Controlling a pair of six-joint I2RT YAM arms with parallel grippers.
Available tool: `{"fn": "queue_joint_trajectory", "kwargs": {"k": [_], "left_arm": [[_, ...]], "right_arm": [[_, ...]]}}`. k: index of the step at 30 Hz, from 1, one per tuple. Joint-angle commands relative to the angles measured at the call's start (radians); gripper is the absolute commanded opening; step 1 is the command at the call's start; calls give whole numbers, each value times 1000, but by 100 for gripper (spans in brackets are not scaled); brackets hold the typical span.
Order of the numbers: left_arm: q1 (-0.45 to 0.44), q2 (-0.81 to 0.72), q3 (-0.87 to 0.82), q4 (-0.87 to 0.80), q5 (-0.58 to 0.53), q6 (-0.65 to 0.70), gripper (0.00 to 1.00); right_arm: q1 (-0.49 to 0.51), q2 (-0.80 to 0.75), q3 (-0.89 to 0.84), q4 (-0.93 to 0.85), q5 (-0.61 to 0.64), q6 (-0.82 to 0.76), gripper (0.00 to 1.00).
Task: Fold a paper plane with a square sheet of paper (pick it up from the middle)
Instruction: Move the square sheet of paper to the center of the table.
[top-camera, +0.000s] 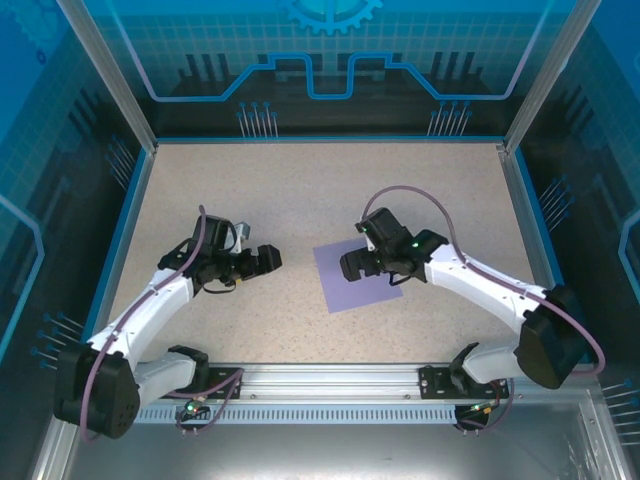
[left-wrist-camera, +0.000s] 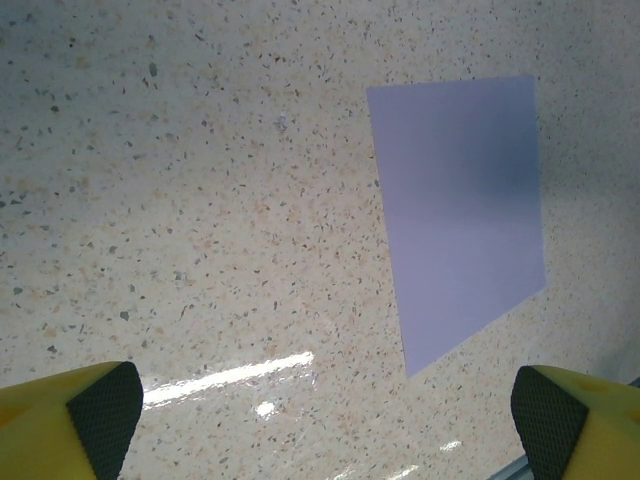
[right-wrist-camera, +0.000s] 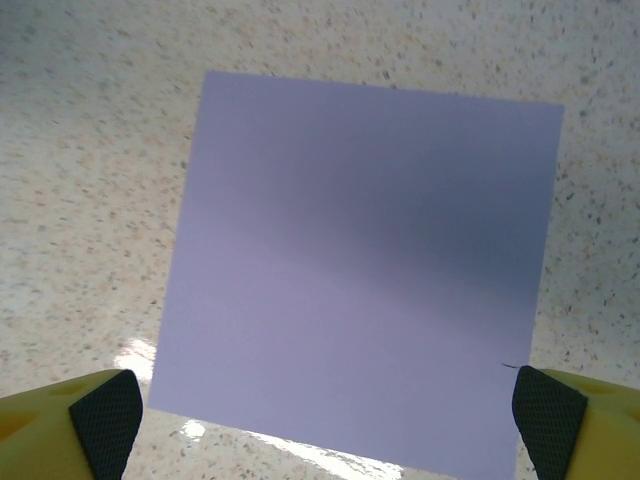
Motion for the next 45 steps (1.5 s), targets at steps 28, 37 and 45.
{"fn": "queue_joint_trajectory", "kwargs": {"k": [28, 37, 45], "left_arm": [[-6, 94, 22, 0, 17, 31, 99], [-6, 97, 14, 4, 16, 28, 99], [-6, 108, 13, 9, 14, 33, 99]], "right_arm": [[39, 453, 87, 141, 110, 238, 99], [-16, 520, 176, 39, 128, 373, 99], [-30, 577, 264, -7, 130, 437, 99]]}}
